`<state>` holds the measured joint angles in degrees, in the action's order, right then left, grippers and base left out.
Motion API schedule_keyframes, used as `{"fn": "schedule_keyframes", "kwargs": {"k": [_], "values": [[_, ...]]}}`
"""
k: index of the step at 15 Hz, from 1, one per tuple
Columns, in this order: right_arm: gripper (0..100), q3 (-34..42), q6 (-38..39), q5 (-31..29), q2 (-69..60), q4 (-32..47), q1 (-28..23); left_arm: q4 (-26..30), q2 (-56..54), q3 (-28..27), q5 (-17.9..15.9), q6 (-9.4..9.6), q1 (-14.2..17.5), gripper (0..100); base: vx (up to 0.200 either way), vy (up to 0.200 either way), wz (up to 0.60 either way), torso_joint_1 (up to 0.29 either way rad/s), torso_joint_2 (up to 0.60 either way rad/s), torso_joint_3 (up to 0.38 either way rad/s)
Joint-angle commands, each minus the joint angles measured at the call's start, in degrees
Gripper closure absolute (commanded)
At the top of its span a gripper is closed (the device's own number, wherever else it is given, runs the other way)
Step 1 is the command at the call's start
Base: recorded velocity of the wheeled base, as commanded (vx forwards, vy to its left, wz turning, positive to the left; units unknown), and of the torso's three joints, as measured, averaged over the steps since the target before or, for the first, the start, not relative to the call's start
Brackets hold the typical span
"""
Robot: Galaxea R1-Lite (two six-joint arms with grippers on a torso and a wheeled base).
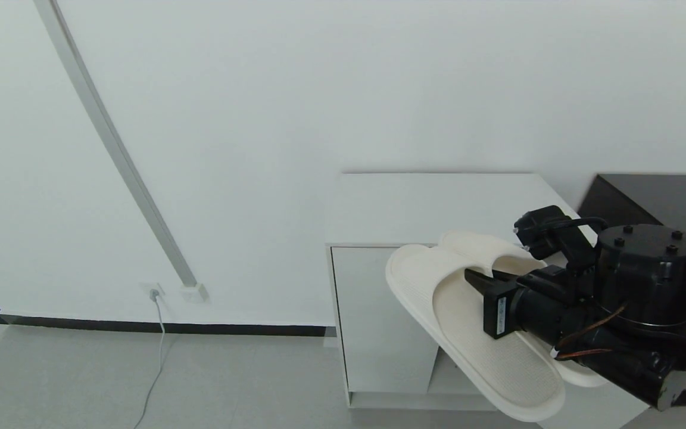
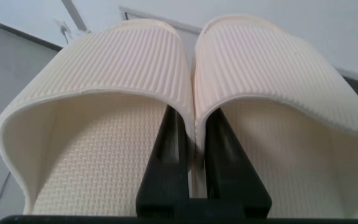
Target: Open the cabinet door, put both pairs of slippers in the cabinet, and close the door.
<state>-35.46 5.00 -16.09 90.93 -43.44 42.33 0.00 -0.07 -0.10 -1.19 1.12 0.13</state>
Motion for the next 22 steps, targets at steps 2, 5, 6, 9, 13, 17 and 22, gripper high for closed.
{"fn": "schedule_keyframes", "kwargs": {"k": [2,5,6,9,13,17,22], "values": [[100,0.04,0.01,0.01,0.92,-0.16,0.13,0.0,0.07,0.01,-0.04,-0.07,0.04,100,0.0,0.0,0.0,0.0,0.0,0.0],[100,0.04,0.01,-0.08,1.0,-0.16,0.3,0.0,0.07,0.01,-0.04,-0.07,0.04,100,0.0,0.0,0.0,0.0,0.0,0.0],[100,0.13,0.01,-0.08,1.09,-0.16,0.3,0.0,0.07,0.01,-0.04,-0.07,0.04,100,0.0,0.0,0.0,0.0,0.0,0.0],[100,0.13,0.01,-0.08,1.09,-0.16,0.3,0.0,0.07,0.01,-0.04,-0.07,0.04,100,0.0,0.0,0.0,0.0,0.0,0.0],[100,0.13,0.01,0.01,1.18,-0.07,0.21,0.0,0.07,0.01,-0.04,-0.15,0.04,100,0.0,-0.1,0.0,0.001,0.0,0.0],[100,0.13,0.01,-0.08,1.36,-0.16,0.21,0.0,0.07,0.01,-0.04,-0.15,0.04,100,0.0,-0.2,0.0,0.002,0.0,0.004],[100,0.13,0.01,-0.08,1.44,-0.16,0.13,0.0,0.07,0.01,0.05,-0.15,0.04,100,0.0,-0.2,0.0,0.003,0.0,0.003]]}}
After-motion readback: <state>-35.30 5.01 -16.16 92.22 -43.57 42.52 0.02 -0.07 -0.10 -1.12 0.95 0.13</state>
